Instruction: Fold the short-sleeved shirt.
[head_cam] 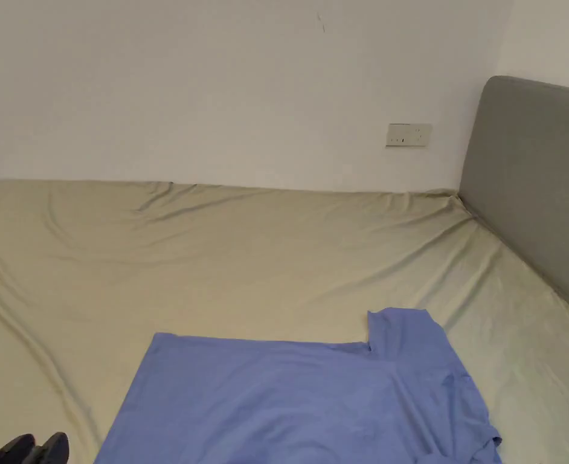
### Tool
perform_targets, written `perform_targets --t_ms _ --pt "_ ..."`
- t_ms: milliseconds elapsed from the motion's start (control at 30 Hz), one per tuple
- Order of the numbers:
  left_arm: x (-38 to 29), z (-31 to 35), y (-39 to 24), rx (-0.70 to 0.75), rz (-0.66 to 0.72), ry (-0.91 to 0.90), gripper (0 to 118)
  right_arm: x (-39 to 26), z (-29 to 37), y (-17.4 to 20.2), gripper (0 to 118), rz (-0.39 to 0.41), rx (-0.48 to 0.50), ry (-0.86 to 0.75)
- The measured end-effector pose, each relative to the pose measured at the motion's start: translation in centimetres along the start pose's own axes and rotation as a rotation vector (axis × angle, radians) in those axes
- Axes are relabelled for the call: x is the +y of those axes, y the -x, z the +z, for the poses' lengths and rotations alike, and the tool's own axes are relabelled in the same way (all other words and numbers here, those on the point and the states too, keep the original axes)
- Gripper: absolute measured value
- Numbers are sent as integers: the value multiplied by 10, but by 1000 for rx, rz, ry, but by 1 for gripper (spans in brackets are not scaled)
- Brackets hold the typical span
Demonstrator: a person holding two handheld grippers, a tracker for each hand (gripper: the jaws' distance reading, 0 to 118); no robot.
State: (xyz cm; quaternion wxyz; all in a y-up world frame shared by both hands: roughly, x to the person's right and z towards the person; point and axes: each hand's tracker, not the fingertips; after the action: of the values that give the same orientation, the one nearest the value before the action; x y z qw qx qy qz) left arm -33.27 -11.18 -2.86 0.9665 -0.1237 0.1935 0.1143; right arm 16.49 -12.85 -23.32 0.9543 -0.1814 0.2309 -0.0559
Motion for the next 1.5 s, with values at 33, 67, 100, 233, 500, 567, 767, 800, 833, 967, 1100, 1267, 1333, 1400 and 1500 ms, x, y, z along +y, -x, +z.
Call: perform_targets --t_ms 33,67,100,233,500,567,767,800,833,967,1100,1267,1333,1400,1500 --pt "0 -3 2 5 20 29 0 1 -1 5 2 -6 4 1" --pt "-1 -6 6 22 47 72 0 -2 -4 8 2 -12 3 -1" --pt "-4 -8 14 1 36 121 0 -2 -5 11 2 -13 -1 0" --pt "-17 -15 31 43 1 287 0 -13 -12 18 1 7 20 58" --pt "-78 -68 64 99 104 637 91 -34 -17 14 1 14 -16 160" --pt "-95 -87 70 130 61 698 76 -39 -17 9 1 15 -32 180" --pt "-94 -91 63 119 139 652 7 -58 -36 -23 72 68 -164 391" --pt "-91 -83 49 136 81 643 7 -63 -45 -30 109 73 -195 472" --pt "-87 -80 45 123 43 623 7 -69 -55 -36 118 62 -211 556" --pt "-73 -71 31 109 41 623 7 -87 -82 -49 85 88 -165 684" --pt "-64 -67 26 122 54 617 7 -89 -85 -54 11 -71 -90 652" --pt "-17 -74 16 96 95 494 7 -44 -83 -41 7 -7 -108 503" --pt "2 -99 15 90 84 466 7 -18 -97 -39 7 -24 -89 443" --pt "17 -129 8 101 82 440 7 3 -120 -35 7 -16 -91 406" --pt "15 -193 8 122 91 490 7 14 -174 -36 7 27 -117 423"
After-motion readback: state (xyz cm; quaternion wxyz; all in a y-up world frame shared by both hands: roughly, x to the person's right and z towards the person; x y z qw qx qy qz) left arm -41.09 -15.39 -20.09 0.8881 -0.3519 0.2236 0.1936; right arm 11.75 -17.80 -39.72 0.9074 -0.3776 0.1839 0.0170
